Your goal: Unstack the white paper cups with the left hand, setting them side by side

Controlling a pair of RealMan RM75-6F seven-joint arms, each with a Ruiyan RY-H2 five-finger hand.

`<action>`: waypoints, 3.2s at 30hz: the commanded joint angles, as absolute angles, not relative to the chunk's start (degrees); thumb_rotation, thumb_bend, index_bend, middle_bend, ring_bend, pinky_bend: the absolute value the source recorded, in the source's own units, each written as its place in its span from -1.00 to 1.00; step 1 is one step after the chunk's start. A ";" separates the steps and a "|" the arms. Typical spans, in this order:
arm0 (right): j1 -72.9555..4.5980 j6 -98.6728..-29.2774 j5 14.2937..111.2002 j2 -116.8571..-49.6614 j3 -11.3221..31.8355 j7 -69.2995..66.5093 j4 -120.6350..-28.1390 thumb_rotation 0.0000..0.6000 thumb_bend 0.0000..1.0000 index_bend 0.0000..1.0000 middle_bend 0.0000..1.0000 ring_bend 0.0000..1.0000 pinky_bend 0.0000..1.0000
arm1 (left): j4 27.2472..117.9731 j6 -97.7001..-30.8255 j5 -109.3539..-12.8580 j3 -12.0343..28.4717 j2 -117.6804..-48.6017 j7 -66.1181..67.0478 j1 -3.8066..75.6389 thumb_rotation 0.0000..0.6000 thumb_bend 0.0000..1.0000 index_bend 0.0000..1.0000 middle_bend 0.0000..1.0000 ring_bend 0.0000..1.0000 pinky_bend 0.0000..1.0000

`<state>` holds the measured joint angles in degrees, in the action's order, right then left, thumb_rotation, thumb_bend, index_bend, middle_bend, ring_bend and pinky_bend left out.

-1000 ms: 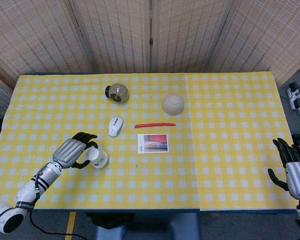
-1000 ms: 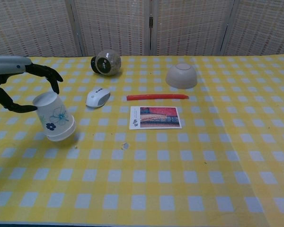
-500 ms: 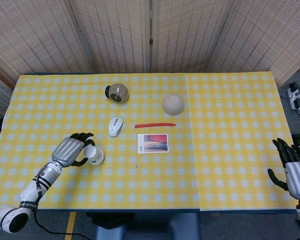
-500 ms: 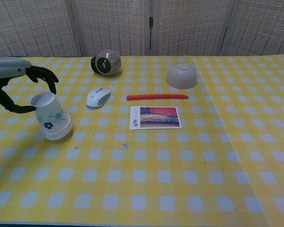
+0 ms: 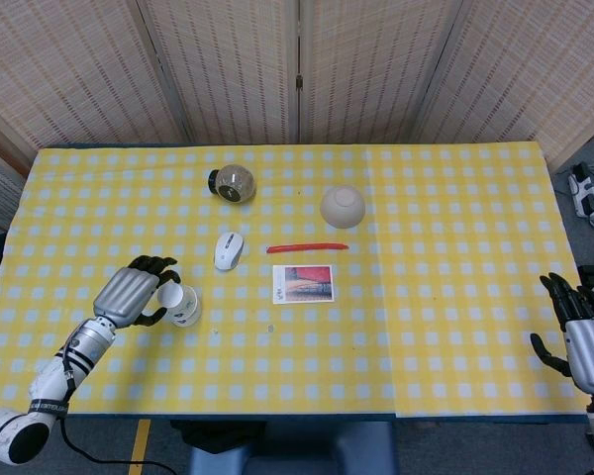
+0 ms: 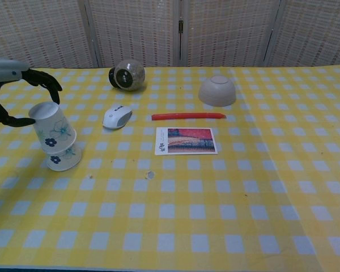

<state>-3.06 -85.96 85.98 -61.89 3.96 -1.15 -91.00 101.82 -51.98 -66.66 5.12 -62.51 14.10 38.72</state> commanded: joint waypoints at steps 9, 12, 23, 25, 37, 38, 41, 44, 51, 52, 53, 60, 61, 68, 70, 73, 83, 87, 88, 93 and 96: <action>-3.32 -85.86 86.14 -61.68 4.11 -1.06 -91.32 1.00 -0.25 -0.86 -0.77 -0.63 -0.75 | 107.98 -54.92 -70.81 6.75 -54.39 6.32 36.05 1.00 0.20 -0.18 -0.65 -0.73 -0.69; -3.49 -85.72 86.31 -61.71 4.11 -1.00 -91.31 1.00 -0.25 -0.86 -0.77 -0.63 -0.75 | 108.06 -55.81 -70.97 6.84 -53.31 5.53 35.25 1.00 0.20 -0.18 -0.65 -0.73 -0.70; -3.52 -86.02 86.31 -61.22 4.27 -0.48 -92.09 1.00 -0.25 -0.86 -0.77 -0.63 -0.75 | 105.07 -56.87 -70.18 4.95 -52.82 8.57 32.96 1.00 0.20 -0.17 -0.65 -0.74 -0.73; -3.49 -86.29 86.36 -60.98 4.40 -0.30 -92.34 1.00 -0.25 -0.86 -0.77 -0.63 -0.75 | 103.81 -56.77 -69.25 4.40 -53.96 10.37 32.77 1.00 0.20 -0.17 -0.65 -0.74 -0.74; -3.55 -86.09 86.26 -60.59 4.34 0.34 -93.27 1.00 -0.25 -0.86 -0.77 -0.63 -0.75 | 96.42 -55.00 -67.17 1.97 -61.79 15.39 32.43 1.00 0.20 -0.19 -0.65 -0.74 -0.76; -3.53 -86.11 86.24 -60.58 4.33 0.39 -93.33 1.00 -0.25 -0.86 -0.77 -0.63 -0.75 | 95.76 -54.74 -67.12 1.97 -62.51 15.18 32.48 1.00 0.20 -0.19 -0.65 -0.74 -0.76; -3.44 -86.24 86.20 -60.53 4.31 0.53 -93.48 1.00 -0.25 -0.86 -0.77 -0.63 -0.75 | 93.97 -54.02 -67.39 2.00 -64.15 14.35 32.67 1.00 0.20 -0.20 -0.65 -0.74 -0.76; -3.31 -86.39 86.23 -60.48 4.23 0.68 -93.65 1.00 -0.25 -0.86 -0.77 -0.63 -0.75 | 92.23 -53.92 -68.09 2.00 -65.73 13.95 32.77 1.00 0.20 -0.20 -0.65 -0.74 -0.76; -3.07 -86.63 86.18 -60.44 4.14 0.84 -93.87 1.00 -0.25 -0.86 -0.77 -0.63 -0.75 | 90.37 -53.68 -69.29 2.18 -67.60 12.46 32.88 1.00 0.20 -0.20 -0.65 -0.74 -0.76; -3.06 -86.61 86.18 -60.46 4.12 0.82 -93.88 1.00 -0.25 -0.86 -0.77 -0.63 -0.75 | 90.15 -53.78 -69.47 2.19 -67.83 12.36 32.85 1.00 0.20 -0.20 -0.65 -0.74 -0.76; -3.05 -86.58 86.16 -60.48 4.10 0.78 -93.87 1.00 -0.25 -0.86 -0.77 -0.63 -0.75 | 89.89 -53.79 -69.68 2.19 -68.08 12.20 32.85 1.00 0.20 -0.20 -0.65 -0.74 -0.76; -2.97 -86.62 86.15 -60.51 4.06 0.74 -93.82 1.00 -0.25 -0.86 -0.77 -0.63 -0.75 | 88.84 -54.31 -70.11 2.32 -68.95 12.32 32.66 1.00 0.20 -0.21 -0.65 -0.74 -0.77; -2.96 -86.63 86.15 -60.51 4.05 0.73 -93.81 1.00 -0.25 -0.86 -0.77 -0.63 -0.75 | 88.69 -54.45 -70.16 2.33 -69.04 12.42 32.62 1.00 0.20 -0.21 -0.65 -0.74 -0.77; -2.94 -86.53 86.05 -60.56 4.05 0.59 -93.73 1.00 -0.25 -0.86 -0.77 -0.63 -0.75 | 88.86 -54.13 -69.84 2.38 -69.31 12.79 32.61 1.00 0.13 -0.34 -0.65 -0.75 -0.77; -2.89 -86.59 86.02 -60.55 4.05 0.55 -93.73 1.00 -0.25 -0.86 -0.77 -0.63 -0.75 | 88.95 -54.03 -69.86 2.32 -69.36 12.96 32.63 1.00 0.10 -0.38 -0.65 -0.75 -0.77; -2.82 -86.65 85.96 -60.52 4.06 0.43 -93.68 1.00 -0.25 -0.86 -0.77 -0.63 -0.75 | 89.13 -53.77 -69.66 2.37 -69.30 13.22 32.74 1.00 0.08 -0.46 -0.66 -0.76 -0.77; -2.85 -86.51 85.80 -60.60 4.13 0.27 -93.51 1.00 -0.25 -0.86 -0.77 -0.63 -0.75 | 92.21 -53.98 -69.71 2.27 -67.86 14.42 32.71 1.00 0.01 -0.75 -0.71 -0.80 -0.80; -2.92 -86.45 85.73 -60.55 4.23 0.21 -93.44 1.00 -0.25 -0.86 -0.77 -0.63 -0.75 | 94.17 -54.58 -69.61 2.62 -66.67 14.84 32.68 1.00 0.00 -0.77 -0.72 -0.80 -0.81; -2.92 -86.45 85.71 -60.53 4.25 0.17 -93.44 1.00 -0.25 -0.86 -0.77 -0.63 -0.75 | 94.72 -54.72 -69.41 2.79 -66.24 14.76 32.64 1.00 0.00 -0.78 -0.72 -0.80 -0.81; -2.87 -86.34 85.41 -60.41 4.32 -0.16 -93.25 1.00 -0.25 -0.86 -0.77 -0.63 -0.75 | 97.52 -57.08 -67.95 4.69 -63.30 12.73 31.75 1.00 -0.02 -0.78 -0.73 -0.81 -0.82; -3.05 -85.82 85.19 -60.39 4.33 -0.66 -93.01 1.00 -0.25 -0.86 -0.77 -0.62 -0.75 | 97.92 -60.43 -66.87 6.18 -62.56 10.93 30.29 1.00 -0.01 -0.74 -0.73 -0.80 -0.82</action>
<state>-2.99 -85.95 85.25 -60.39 4.34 -0.53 -93.09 97.48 -58.62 -67.65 5.18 -63.06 12.09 31.25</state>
